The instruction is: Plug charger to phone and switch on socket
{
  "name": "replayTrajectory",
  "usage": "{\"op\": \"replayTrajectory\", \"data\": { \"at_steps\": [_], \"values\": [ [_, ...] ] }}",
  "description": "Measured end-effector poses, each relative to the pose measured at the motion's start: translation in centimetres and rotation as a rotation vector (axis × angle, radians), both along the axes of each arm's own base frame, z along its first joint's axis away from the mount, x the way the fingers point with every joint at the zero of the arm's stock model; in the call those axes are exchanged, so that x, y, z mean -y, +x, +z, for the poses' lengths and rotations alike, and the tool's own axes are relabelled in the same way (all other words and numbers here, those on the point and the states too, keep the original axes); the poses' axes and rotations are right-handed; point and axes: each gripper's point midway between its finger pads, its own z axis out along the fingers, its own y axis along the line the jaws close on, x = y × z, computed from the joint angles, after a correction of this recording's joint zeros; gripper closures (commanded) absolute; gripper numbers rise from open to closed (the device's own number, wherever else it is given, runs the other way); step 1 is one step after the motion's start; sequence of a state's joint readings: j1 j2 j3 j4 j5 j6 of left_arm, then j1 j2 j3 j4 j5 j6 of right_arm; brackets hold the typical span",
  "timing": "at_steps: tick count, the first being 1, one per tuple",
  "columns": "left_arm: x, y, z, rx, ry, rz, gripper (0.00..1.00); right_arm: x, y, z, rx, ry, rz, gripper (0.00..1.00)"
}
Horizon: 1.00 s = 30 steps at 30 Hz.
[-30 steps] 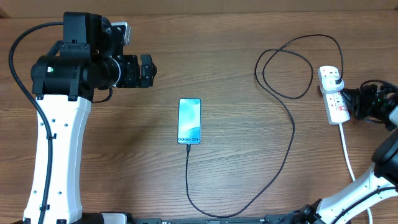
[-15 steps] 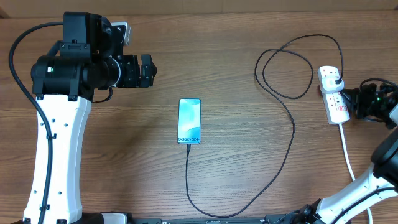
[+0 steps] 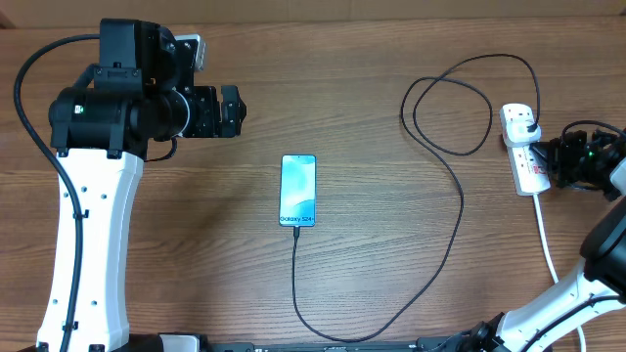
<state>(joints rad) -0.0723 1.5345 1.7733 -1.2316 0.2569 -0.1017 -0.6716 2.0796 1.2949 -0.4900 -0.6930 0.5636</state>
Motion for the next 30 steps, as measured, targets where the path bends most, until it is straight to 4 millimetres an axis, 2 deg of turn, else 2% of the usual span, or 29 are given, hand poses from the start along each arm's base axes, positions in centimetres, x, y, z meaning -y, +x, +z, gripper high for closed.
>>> {"op": "replayTrajectory", "data": {
  "at_steps": [7, 11, 14, 17, 19, 22, 25, 30],
  "values": [
    [0.0, 0.0, 0.0, 0.000, 0.000, 0.000, 0.00, 0.1, -0.8, 0.3, -0.013, 0.041, -0.012, 0.96],
    [0.0, 0.0, 0.0, 0.000, 0.000, 0.000, 0.00, 1.9, -2.5, 1.4, -0.022, 0.049, -0.062, 0.96],
    [0.0, 0.0, 0.0, 0.000, 0.000, 0.000, 0.00, 3.7, -4.0, 4.7, 0.019, -0.002, -0.101, 0.96],
    [0.0, 0.0, 0.0, 0.000, 0.000, 0.000, 0.01, 4.1, -5.1, 10.1, 0.097, -0.097, -0.096, 0.96],
    [0.0, 0.0, 0.0, 0.000, 0.000, 0.000, 0.00, 3.2, -5.5, 13.8, 0.160, -0.167, -0.064, 0.96],
    [0.0, 0.0, 0.0, 0.000, 0.000, 0.000, 0.00, 0.7, -5.8, 18.8, 0.265, -0.267, 0.017, 0.96],
    [0.0, 0.0, 0.0, 0.000, 0.000, 0.000, 0.01, -2.7, -6.1, 21.9, 0.333, -0.330, 0.111, 0.96],
    [0.0, 0.0, 0.0, 0.000, 0.000, 0.000, 0.01, -9.4, -6.6, 25.6, 0.433, -0.404, 0.287, 0.96]
  ]
}}
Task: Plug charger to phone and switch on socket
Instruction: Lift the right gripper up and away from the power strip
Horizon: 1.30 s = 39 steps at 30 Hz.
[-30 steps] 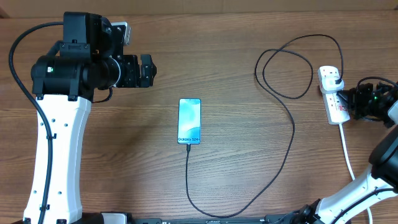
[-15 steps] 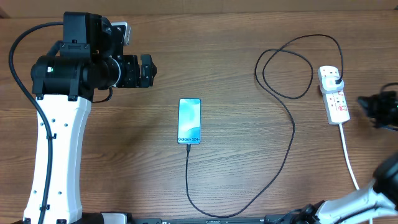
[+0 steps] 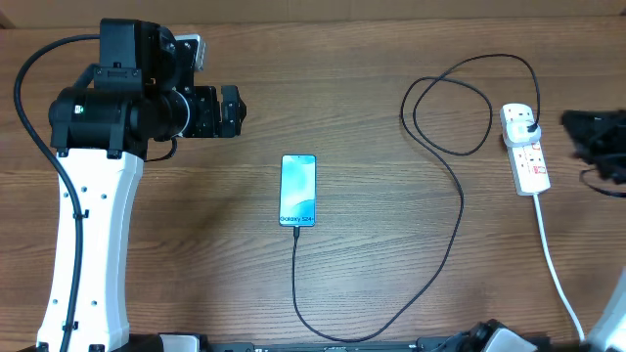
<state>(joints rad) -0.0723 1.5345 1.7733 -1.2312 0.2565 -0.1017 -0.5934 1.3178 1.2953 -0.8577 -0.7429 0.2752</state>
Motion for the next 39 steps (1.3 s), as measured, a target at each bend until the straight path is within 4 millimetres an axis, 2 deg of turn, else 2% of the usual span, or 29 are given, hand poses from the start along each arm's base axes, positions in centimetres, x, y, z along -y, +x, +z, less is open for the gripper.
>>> {"op": "replayTrajectory", "data": {
  "at_steps": [9, 11, 15, 17, 19, 21, 23, 24, 25, 39],
  "values": [
    [0.0, 0.0, 0.0, -0.001, 0.000, 0.000, 0.01, -12.5, -3.4, 3.1, 0.006, -0.211, 0.288, 0.96],
    [0.0, 0.0, 0.0, 0.000, 0.000, 0.000, 0.01, -14.5, -4.6, 3.2, -0.004, -0.263, 0.340, 0.96],
    [0.0, 0.0, 0.0, 0.000, 0.000, 0.000, 0.01, -17.2, -7.2, 2.6, -0.034, -0.372, 0.424, 0.96],
    [0.0, 0.0, 0.0, -0.001, 0.000, 0.000, 0.00, -18.2, -8.1, 2.3, -0.041, -0.410, 0.459, 0.93],
    [0.0, 0.0, 0.0, 0.000, 0.000, 0.000, 0.00, -19.1, -8.8, 2.2, -0.040, -0.440, 0.493, 0.84],
    [0.0, 0.0, 0.0, -0.001, 0.000, 0.000, 0.00, -19.7, -9.3, 2.0, -0.042, -0.462, 0.520, 0.66],
    [0.0, 0.0, 0.0, -0.001, 0.000, 0.000, 0.01, -20.1, -9.5, 1.9, -0.043, -0.474, 0.531, 0.54],
    [0.0, 0.0, 0.0, 0.000, 0.000, 0.000, 0.00, -20.1, -9.6, 1.8, -0.045, -0.477, 0.535, 0.34],
    [0.0, 0.0, 0.0, -0.001, 0.000, 0.000, 0.00, -20.1, -9.6, 1.8, -0.047, -0.483, 0.533, 0.00],
    [0.0, 0.0, 0.0, 0.000, 0.000, 0.000, 0.00, -19.7, -10.3, 1.1, -0.088, -0.495, 0.542, 0.00]
  ]
}}
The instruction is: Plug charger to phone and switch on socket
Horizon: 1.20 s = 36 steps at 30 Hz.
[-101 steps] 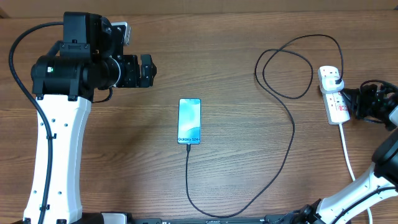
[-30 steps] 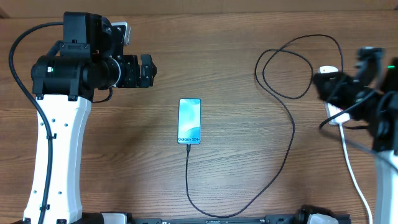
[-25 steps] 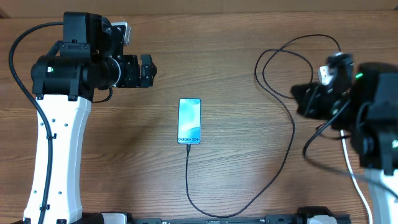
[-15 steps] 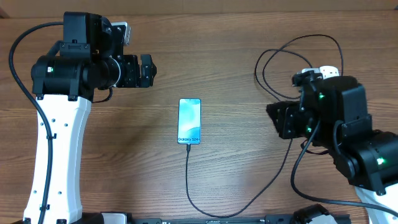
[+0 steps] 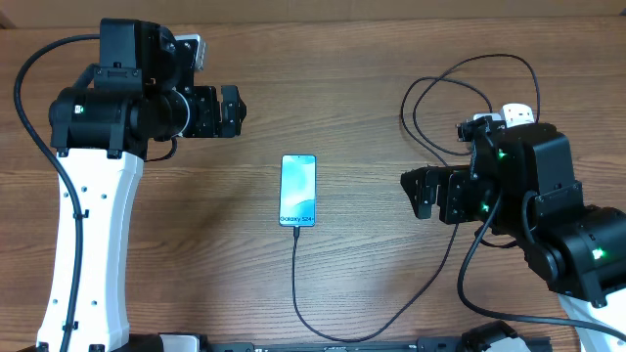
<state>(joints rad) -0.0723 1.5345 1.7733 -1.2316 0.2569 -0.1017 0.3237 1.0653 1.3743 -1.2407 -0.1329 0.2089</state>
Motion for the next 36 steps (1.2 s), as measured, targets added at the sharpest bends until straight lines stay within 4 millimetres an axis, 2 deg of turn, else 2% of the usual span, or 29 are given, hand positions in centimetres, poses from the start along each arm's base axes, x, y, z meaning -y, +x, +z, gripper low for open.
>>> {"op": "replayTrajectory", "data": {
  "at_steps": [12, 17, 25, 30, 36],
  "values": [
    [0.0, 0.0, 0.0, 0.000, 0.000, 0.000, 0.01, 0.6, 0.2, -0.1, 0.008, -0.027, -0.023, 0.00],
    [0.0, 0.0, 0.0, 0.000, 0.000, 0.000, 0.01, 0.9, 1.8, 1.1, 0.095, -0.027, -0.050, 0.00],
    [0.0, 0.0, 0.0, 0.000, 0.000, 0.000, 0.00, 4.3, 2.3, 2.0, 0.306, 0.014, -0.132, 0.00],
    [0.0, 0.0, 0.0, 0.000, 0.000, 0.000, 0.01, 6.3, 1.4, 0.6, 0.429, 0.034, -0.193, 0.00],
    [0.0, 0.0, 0.0, 0.000, 0.001, 0.000, 0.01, 6.9, 0.7, -0.8, 0.601, 0.054, -0.195, 0.00]
  ]
}}
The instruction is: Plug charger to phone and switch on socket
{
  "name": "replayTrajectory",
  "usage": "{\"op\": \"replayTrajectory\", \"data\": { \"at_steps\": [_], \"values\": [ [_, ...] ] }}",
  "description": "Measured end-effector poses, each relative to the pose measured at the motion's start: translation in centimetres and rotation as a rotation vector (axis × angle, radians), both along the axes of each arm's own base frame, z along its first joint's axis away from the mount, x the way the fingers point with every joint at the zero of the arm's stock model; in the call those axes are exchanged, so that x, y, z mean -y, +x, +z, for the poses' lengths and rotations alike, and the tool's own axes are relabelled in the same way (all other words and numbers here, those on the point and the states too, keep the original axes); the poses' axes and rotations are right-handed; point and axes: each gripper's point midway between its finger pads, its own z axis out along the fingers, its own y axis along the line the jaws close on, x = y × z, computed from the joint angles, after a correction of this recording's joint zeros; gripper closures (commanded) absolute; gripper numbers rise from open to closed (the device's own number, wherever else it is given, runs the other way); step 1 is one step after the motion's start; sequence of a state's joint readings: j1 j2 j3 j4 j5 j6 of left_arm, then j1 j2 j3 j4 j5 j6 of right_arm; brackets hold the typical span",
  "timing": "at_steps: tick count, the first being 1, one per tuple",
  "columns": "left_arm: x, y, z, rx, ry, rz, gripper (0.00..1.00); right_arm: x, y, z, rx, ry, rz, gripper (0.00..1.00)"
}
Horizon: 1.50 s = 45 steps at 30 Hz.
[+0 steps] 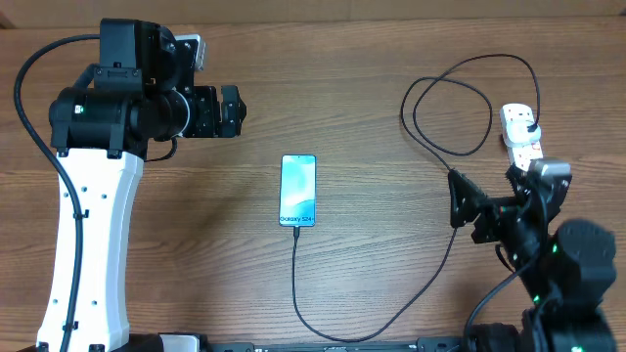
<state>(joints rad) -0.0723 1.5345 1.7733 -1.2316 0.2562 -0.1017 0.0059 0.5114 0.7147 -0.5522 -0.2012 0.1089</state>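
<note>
The phone (pixel 298 191) lies face up mid-table with its screen lit. A black charger cable (pixel 295 284) is plugged into its lower end, runs off toward the table's front edge, then climbs right and loops back to a plug in the white socket strip (pixel 521 128). My right gripper (pixel 456 200) hovers over the cable, left of and below the strip, pointing left and holding nothing. My left gripper (pixel 235 110) hangs at the far left, well away from the phone, also holding nothing. From above I cannot tell how the jaws of either stand.
The cable's loop (pixel 452 108) lies on the wood left of the strip. The right arm's body (pixel 567 264) covers the lower end of the strip and its white lead. The left arm's white column (pixel 88 244) stands along the left side.
My right arm has drawn back toward the front right corner, and its gripper now sits further right. More of the socket strip shows again. Phone, cable and left arm are unchanged.
At first my right gripper was at the socket strip's middle, at the right edge. Then it was lifted off to the right of the strip. Later the arm loomed over the strip with the gripper pointing left. Now it sits lower and nearer the front. The phone stayed plugged and lit throughout.
</note>
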Motion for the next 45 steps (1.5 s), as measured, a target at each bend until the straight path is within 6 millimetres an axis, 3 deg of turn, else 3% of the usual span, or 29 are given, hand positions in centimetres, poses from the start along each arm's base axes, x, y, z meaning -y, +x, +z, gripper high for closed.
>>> {"op": "replayTrajectory", "data": {
  "at_steps": [7, 13, 21, 37, 40, 45],
  "values": [
    [0.0, 0.0, 0.0, 0.000, 0.000, 0.000, 0.00, -0.2, -0.9, -1.5, 0.197, 0.000, 0.017, 0.00],
    [0.0, 0.0, 0.0, 0.000, 0.000, 0.000, 0.00, -0.3, -1.2, -4.7, 0.257, -0.001, 0.020, 0.00],
    [0.0, 0.0, 0.0, 0.000, 0.000, 0.000, 0.00, -0.4, -1.4, -6.2, 0.353, 0.000, 0.025, 0.00],
    [0.0, 0.0, 0.0, 0.000, 0.000, 0.000, 0.00, -0.8, -0.9, -8.9, 0.351, 0.003, 0.042, 0.00],
    [0.0, 0.0, 0.0, 0.000, 0.000, 0.000, 0.00, -0.9, -0.9, -10.3, 0.295, 0.004, 0.048, 0.00],
    [0.0, 0.0, 0.0, 0.000, 0.000, 0.000, 0.00, -1.0, -0.9, -10.3, 0.291, 0.006, 0.058, 0.00]
  ]
}}
